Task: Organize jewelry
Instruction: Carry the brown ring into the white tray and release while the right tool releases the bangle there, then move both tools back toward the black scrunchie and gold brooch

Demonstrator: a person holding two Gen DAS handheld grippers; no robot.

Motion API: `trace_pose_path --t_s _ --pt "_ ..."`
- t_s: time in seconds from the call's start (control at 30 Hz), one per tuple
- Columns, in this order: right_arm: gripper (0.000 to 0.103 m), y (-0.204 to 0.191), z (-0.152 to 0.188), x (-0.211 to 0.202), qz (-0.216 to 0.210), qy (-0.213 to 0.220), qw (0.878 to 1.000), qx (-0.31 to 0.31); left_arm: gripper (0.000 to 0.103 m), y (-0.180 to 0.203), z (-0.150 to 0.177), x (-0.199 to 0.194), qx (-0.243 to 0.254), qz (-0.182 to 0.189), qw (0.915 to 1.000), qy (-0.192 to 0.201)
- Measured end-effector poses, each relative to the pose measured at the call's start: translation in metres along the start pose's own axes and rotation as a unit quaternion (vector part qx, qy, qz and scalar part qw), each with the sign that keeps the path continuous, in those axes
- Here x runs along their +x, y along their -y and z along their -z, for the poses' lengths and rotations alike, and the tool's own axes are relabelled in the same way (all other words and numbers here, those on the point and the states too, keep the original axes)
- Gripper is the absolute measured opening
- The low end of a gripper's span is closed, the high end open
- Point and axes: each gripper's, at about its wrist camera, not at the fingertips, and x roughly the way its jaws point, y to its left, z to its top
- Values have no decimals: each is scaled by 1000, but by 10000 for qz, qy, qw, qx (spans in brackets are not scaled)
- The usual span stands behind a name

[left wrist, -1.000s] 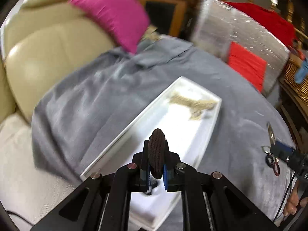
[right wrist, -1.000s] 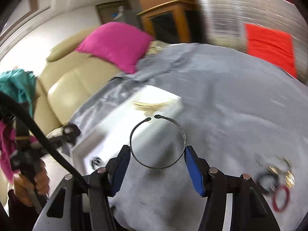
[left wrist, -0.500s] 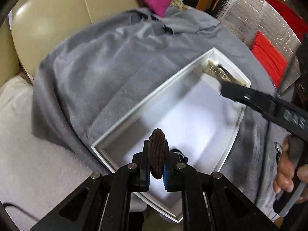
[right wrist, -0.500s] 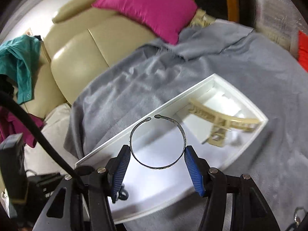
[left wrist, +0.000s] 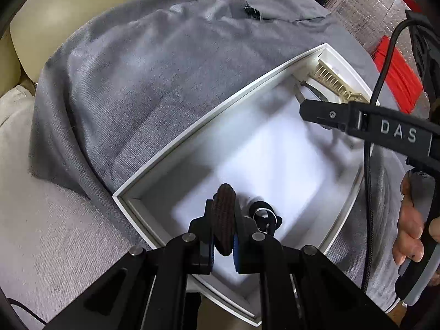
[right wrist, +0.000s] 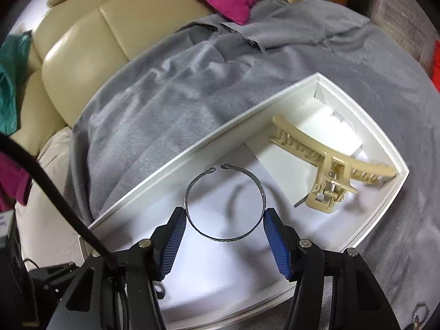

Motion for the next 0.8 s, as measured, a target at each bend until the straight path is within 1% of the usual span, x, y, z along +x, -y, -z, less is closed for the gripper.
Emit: trace_pose_path --t_s 0.07,0.2,0.23,0.27,0.33,0.4,0.47,0.6,0.63,0.67,0.7,0.8 --pt "62 4 -2 0 -5 40 9999 127 11 0 -1 2 -24 -19 10000 -10" --pt "63 11 -3 -8 -257 162 9990 332 12 2 -2 1 12 -90 9999 52" --pt "64 12 -3 -12 -330 228 9985 371 18 3 -2 0 32 -131 9999 95" --pt "64 14 -2 -17 -372 292 9981 401 28 5 -2 -2 55 -196 9997 133" --pt "64 18 1 -30 -373 470 9973 429 38 7 -2 -8 52 -290 9992 275" --pt "64 26 6 -45 -411 668 9957 490 39 10 -2 -14 118 -302 9984 466" --pt "64 36 16 -64 -418 902 9930 644 43 18 0 -20 312 -439 9963 670" --pt "64 64 47 -108 -379 1361 9854 952 44 40 4 -30 757 -674 9887 1104" --pt "64 74 59 -120 -360 1457 9829 1065 44 51 7 -34 902 -764 9848 1272" --pt "64 83 67 -128 -360 1511 9811 1152 45 53 6 -39 997 -799 9819 1398" --pt "64 94 80 -138 -351 1579 9786 1272 45 63 10 -44 1142 -848 9771 1582" --pt "64 129 116 -163 -252 1732 9715 1600 50 89 19 -52 1575 -941 9630 1976"
